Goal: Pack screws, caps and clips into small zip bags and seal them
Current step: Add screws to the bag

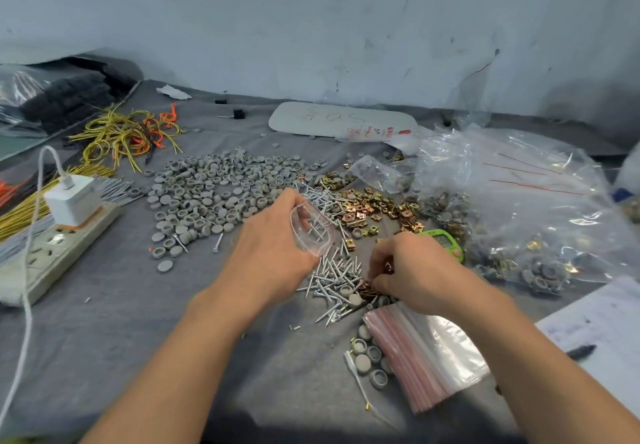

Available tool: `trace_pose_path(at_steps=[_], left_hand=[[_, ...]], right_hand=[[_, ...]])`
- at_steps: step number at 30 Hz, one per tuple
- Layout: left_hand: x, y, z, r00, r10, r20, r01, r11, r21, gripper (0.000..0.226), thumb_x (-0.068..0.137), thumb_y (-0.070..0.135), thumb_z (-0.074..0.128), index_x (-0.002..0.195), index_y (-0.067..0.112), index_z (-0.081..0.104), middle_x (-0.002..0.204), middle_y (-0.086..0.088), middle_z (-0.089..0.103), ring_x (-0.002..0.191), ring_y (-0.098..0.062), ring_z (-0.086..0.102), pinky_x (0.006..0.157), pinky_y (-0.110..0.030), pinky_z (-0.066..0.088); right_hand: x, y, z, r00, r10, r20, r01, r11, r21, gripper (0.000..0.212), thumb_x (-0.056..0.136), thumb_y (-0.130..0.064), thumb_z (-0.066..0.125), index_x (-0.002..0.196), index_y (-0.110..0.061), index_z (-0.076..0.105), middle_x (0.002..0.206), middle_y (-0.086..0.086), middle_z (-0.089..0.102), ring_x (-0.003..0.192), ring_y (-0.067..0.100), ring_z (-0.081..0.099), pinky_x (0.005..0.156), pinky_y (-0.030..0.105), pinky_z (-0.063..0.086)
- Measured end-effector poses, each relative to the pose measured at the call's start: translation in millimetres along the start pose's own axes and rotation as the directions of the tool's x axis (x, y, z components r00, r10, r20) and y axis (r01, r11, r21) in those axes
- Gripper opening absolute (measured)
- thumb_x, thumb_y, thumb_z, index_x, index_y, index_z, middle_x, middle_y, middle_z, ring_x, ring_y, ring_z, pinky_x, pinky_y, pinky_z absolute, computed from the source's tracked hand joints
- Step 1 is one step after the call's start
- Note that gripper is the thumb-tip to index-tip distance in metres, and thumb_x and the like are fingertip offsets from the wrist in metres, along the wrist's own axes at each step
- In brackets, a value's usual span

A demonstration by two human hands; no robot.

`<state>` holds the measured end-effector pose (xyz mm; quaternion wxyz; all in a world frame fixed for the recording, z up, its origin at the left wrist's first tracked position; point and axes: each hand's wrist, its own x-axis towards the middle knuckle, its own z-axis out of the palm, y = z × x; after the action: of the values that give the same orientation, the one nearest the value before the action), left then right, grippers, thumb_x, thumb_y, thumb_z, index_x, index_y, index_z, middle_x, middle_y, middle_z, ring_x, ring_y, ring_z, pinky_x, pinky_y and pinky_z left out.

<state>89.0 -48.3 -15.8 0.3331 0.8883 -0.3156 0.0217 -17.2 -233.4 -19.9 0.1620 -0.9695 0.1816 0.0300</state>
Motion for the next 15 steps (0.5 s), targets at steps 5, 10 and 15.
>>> trace_pose_path(at_steps=[5,10,15], left_hand=[[0.5,9.7,9.1,1.000,-0.001,0.011,0.001,0.999,0.038,0.045,0.077,0.034,0.084,0.103,0.038,0.048,0.101,0.018,0.064,0.087,-0.010,0.061,0.064,-0.024,0.039],[-0.9,13.9,12.9,0.999,0.013,0.035,-0.013,1.000,0.021,0.043,0.078,0.036,0.084,0.099,0.040,0.046,0.101,0.016,0.064,0.085,-0.004,0.058,0.066,-0.024,0.040],[-1.4,10.9,11.1,0.999,0.018,0.050,-0.020,0.999,0.029,0.045,0.077,0.036,0.085,0.099,0.041,0.046,0.098,0.016,0.064,0.082,0.004,0.054,0.060,-0.014,0.033]], right_hand=[[-3.8,4.0,-2.7,0.996,0.014,-0.083,-0.010,0.998,0.055,0.019,0.093,-0.017,0.069,0.078,-0.028,0.066,0.076,-0.014,0.066,0.069,0.001,0.057,0.052,0.019,0.038],[-10.1,5.6,-12.3,0.988,0.076,-0.134,-0.004,0.882,0.471,0.014,0.094,-0.012,0.071,0.083,-0.020,0.071,0.076,-0.004,0.078,0.071,0.009,0.075,0.068,0.028,0.059],[-18.7,4.7,-19.4,0.997,0.036,0.061,-0.070,0.365,0.929,0.011,0.093,0.004,0.067,0.086,-0.004,0.067,0.086,0.019,0.077,0.073,0.024,0.073,0.061,0.023,0.059]])
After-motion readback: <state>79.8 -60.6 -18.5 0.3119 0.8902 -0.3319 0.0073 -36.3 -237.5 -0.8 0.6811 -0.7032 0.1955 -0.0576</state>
